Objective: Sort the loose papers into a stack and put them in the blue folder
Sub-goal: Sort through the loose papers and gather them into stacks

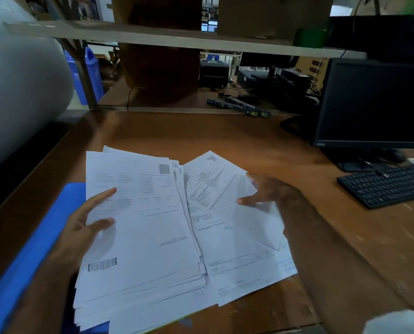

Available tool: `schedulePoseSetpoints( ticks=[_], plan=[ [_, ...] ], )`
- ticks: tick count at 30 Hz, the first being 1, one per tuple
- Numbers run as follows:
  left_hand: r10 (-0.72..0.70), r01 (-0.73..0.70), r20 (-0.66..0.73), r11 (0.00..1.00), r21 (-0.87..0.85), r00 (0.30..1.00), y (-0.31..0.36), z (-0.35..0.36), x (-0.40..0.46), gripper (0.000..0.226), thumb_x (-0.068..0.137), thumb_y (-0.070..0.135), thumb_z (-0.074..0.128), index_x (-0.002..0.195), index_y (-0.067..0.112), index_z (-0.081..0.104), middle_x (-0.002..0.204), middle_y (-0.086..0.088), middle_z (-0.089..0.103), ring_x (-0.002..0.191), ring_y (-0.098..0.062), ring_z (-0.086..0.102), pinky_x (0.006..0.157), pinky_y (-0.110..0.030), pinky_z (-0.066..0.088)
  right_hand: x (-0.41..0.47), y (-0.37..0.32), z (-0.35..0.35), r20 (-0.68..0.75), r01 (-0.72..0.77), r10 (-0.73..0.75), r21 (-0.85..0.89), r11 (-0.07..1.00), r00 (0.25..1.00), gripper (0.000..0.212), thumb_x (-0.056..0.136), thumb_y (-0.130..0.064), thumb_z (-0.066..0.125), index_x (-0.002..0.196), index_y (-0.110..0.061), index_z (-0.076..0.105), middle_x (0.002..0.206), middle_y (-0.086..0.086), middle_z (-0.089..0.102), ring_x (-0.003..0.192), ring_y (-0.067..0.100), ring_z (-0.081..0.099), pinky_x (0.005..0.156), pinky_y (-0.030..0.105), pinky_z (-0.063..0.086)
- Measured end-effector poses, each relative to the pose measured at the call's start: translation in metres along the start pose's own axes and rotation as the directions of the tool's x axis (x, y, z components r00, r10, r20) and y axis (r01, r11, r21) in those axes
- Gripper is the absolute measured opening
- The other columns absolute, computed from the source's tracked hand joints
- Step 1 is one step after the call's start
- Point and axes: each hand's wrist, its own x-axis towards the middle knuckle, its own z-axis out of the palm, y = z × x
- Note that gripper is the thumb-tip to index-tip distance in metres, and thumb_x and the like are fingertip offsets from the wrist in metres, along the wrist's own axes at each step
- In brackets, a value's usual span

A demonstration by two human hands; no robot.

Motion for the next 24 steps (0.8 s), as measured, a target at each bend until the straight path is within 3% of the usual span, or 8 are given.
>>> schedulePoseSetpoints(
  ticks=[2,5,9,12,14,18,21,24],
  plan=[
    [-0.008,0.008,0.013,1.000,0.000,1.000,-0.003,-0.001,0.002,0.059,0.095,-0.005,0.062,0.128,0.044,0.067,0.152,0.012,0.048,0.128,-0.026,0.055,0.103,-0.050,0.051,0.002,0.001,-0.003,-0.033,-0.004,0.003,-0.012,1.000,0.999,0.130,0.053,-0.078,0.083,0.158,-0.026,0.028,0.163,-0.002,0.033,0.146,0.025,0.037,0.119,0.040,0.033],
    [-0.011,0.010,0.006,1.000,0.025,1.000,-0.004,-0.001,0.003,0.057,0.095,-0.004,0.062,0.129,0.043,0.067,0.153,0.013,0.046,0.125,-0.023,0.056,0.094,-0.039,0.054,0.002,0.005,-0.007,-0.074,-0.032,0.034,0.033,0.999,0.997,0.124,0.057,-0.063,0.091,0.158,-0.026,0.031,0.163,0.000,0.035,0.144,0.025,0.039,0.115,0.038,0.034],
    [0.003,-0.003,0.002,0.999,0.045,1.000,-0.003,0.000,0.003,0.057,0.095,-0.003,0.063,0.129,0.043,0.067,0.153,0.013,0.046,0.128,-0.022,0.054,0.093,-0.035,0.051,-0.002,0.011,-0.014,-0.223,0.092,-0.064,0.117,0.989,0.973,0.071,0.074,-0.014,0.087,0.137,-0.028,0.057,0.143,-0.001,0.057,0.128,0.025,0.054,0.101,0.032,0.046],
    [-0.001,0.001,-0.002,1.000,0.022,1.000,0.000,0.000,0.003,0.058,0.094,-0.005,0.063,0.128,0.041,0.067,0.151,0.011,0.048,0.125,-0.020,0.056,0.088,-0.031,0.052,-0.014,0.011,-0.019,-0.277,0.227,-0.157,0.243,0.943,0.948,0.037,0.085,-0.006,0.077,0.110,-0.034,0.072,0.129,-0.007,0.066,0.124,0.016,0.060,0.102,0.030,0.047],
    [0.001,-0.001,0.002,1.000,-0.008,1.000,0.003,0.000,0.001,0.059,0.093,-0.007,0.062,0.127,0.040,0.068,0.150,0.011,0.049,0.122,-0.019,0.058,0.084,-0.030,0.053,-0.037,0.002,-0.023,-0.336,0.322,-0.167,0.484,0.813,0.927,0.031,0.096,-0.008,0.068,0.119,-0.027,0.074,0.131,-0.013,0.065,0.124,0.008,0.060,0.103,0.027,0.048],
    [0.003,-0.004,-0.034,1.000,-0.018,0.999,0.008,-0.003,-0.006,0.059,0.093,-0.009,0.061,0.127,0.039,0.067,0.146,0.011,0.050,0.113,-0.015,0.060,0.076,-0.029,0.052,-0.075,-0.017,-0.023,-0.377,0.406,-0.179,0.897,0.174,0.909,0.045,0.096,-0.005,0.064,0.139,-0.018,0.060,0.140,0.000,0.064,0.124,0.021,0.064,0.101,0.042,0.054],
    [0.062,-0.063,-0.042,0.997,-0.040,0.997,0.016,-0.013,-0.011,0.063,0.091,-0.012,0.061,0.128,0.038,0.069,0.147,0.010,0.054,0.119,-0.020,0.062,0.074,-0.025,0.057,-0.084,-0.026,-0.009,-0.338,0.375,-0.179,0.895,0.242,0.924,0.059,0.088,-0.013,0.073,0.144,-0.025,0.056,0.137,-0.003,0.066,0.122,0.023,0.066,0.100,0.047,0.055],
    [0.128,-0.131,-0.072,0.990,-0.043,0.989,0.033,-0.033,-0.018,0.064,0.090,-0.013,0.062,0.131,0.036,0.068,0.147,0.012,0.055,0.124,-0.017,0.060,0.081,-0.025,0.056,-0.093,-0.039,-0.001,-0.329,0.366,-0.231,0.920,0.138,0.916,0.068,0.087,-0.006,0.073,0.148,-0.026,0.050,0.135,-0.004,0.067,0.124,0.026,0.065,0.100,0.051,0.053]
  ],
)
